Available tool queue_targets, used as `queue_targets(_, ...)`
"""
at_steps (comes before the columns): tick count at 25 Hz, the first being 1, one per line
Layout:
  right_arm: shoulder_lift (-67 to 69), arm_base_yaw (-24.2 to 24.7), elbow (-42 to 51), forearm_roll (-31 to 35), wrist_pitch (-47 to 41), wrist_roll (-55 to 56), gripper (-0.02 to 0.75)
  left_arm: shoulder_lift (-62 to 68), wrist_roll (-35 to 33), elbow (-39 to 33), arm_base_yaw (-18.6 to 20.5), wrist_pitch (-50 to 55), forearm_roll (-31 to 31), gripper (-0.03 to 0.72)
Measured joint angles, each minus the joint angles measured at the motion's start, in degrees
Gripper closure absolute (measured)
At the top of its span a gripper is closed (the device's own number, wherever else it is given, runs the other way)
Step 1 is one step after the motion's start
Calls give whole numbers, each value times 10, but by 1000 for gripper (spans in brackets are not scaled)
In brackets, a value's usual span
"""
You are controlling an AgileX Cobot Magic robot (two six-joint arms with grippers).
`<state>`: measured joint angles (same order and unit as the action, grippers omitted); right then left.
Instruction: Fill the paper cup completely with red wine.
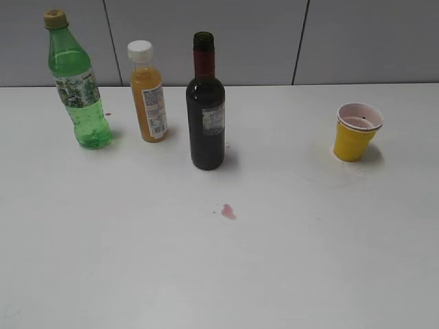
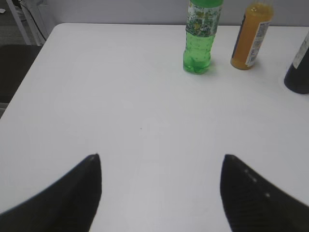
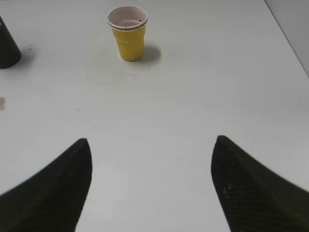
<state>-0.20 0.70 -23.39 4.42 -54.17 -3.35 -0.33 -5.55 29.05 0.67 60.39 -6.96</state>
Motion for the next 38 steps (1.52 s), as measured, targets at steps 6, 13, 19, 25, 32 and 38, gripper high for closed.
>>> queue_targets(6,0,0,0,0,0,0,163,0,0,0,0,0,0,106)
queue_targets(13,0,0,0,0,0,1,164,0,0,0,0,0,0,106)
queue_targets(19,0,0,-1,1,1,1,153,0,0,0,0,0,0,106)
queue_targets(25,0,0,-15,5,59,1,75,0,0,0,0,0,0,106)
queue_targets(32,25,0,-15,5,189,1,73,0,0,0,0,0,0,106)
queue_targets(38,99,0,-4,6,297,1,87,0,0,0,0,-1,0,106)
